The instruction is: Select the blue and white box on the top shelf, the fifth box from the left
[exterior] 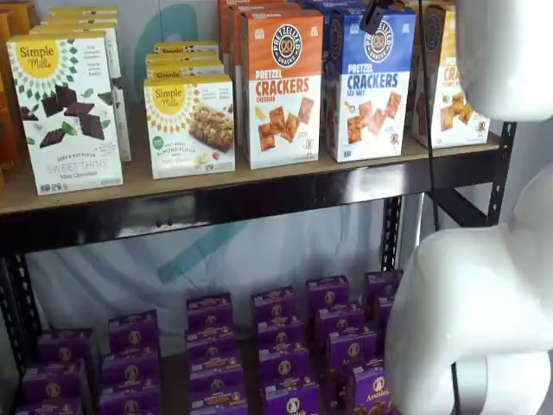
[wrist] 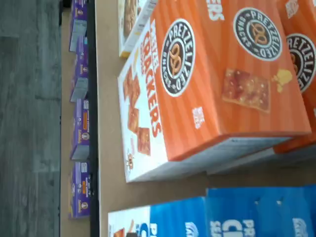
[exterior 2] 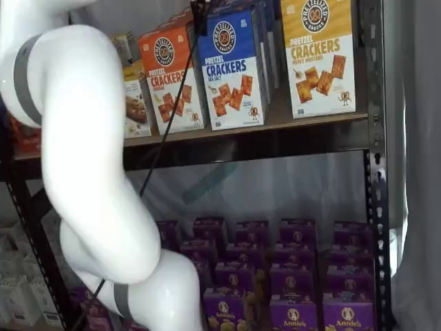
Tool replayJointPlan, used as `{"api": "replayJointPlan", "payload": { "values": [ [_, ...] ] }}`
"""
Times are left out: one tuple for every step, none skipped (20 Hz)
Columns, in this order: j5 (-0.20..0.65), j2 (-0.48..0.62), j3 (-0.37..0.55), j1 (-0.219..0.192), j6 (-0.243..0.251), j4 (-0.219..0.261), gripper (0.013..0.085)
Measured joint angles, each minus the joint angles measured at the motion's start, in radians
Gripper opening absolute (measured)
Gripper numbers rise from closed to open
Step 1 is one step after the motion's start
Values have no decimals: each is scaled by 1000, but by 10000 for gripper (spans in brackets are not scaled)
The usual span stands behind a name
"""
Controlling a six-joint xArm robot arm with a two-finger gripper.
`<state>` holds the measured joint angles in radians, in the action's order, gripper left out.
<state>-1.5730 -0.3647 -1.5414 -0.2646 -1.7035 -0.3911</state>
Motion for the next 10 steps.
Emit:
{"api": "replayJointPlan", "payload": {
  "values": [
    [2,8,-6,-1,-3,3,850],
    [4,15,-10,-2,-6,5,850],
    [6,23,-17,-3,-9,6,850],
    [6,30,-22,-4,-11,8,850],
    [9,35,-27,-4,-13,12,850],
    [10,43,-33,-3,-15,18,850],
    [4,52,-43,-1,-16,29,850],
    [-6,60,-53,1,-16,38,850],
    [-18,70,-66,4,-17,49,850],
    [-25,78,-73,7,-17,58,850]
  ]
}}
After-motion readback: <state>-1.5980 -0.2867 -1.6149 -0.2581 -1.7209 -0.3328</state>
